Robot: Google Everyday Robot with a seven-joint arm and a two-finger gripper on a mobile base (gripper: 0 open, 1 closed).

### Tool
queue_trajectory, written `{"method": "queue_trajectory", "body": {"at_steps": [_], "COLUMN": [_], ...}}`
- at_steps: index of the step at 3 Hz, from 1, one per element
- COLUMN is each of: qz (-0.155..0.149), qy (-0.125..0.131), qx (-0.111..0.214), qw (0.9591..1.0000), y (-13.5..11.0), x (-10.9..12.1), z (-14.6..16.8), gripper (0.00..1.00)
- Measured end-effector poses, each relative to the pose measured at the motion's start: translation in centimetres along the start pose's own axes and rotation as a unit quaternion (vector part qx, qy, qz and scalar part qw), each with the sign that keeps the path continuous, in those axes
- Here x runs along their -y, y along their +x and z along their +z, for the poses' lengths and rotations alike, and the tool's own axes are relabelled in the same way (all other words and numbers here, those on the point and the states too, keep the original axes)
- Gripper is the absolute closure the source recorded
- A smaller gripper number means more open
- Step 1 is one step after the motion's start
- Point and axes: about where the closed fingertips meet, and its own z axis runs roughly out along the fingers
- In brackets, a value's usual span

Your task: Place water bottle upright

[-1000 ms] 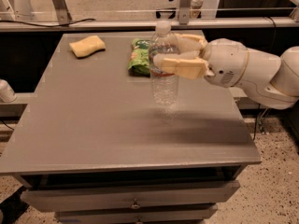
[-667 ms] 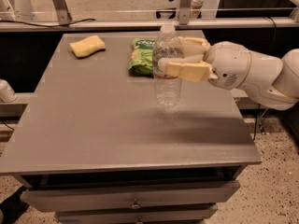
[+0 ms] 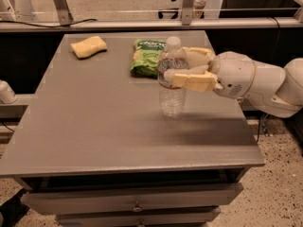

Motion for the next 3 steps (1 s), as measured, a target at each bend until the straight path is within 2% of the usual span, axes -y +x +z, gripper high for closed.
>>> {"method": "queue_trajectory", "body": {"at_steps": [2,3], "qz": [0.006,0.018], "qy": [-0.002,0.005], "qx": [0.001,0.002], "qw": [1.0000,0.9998], "y": [0.91,1.87], "x": [-0.40,-0.79], "z": [-0.33,-0.87], "gripper": [1.00,0.82]}}
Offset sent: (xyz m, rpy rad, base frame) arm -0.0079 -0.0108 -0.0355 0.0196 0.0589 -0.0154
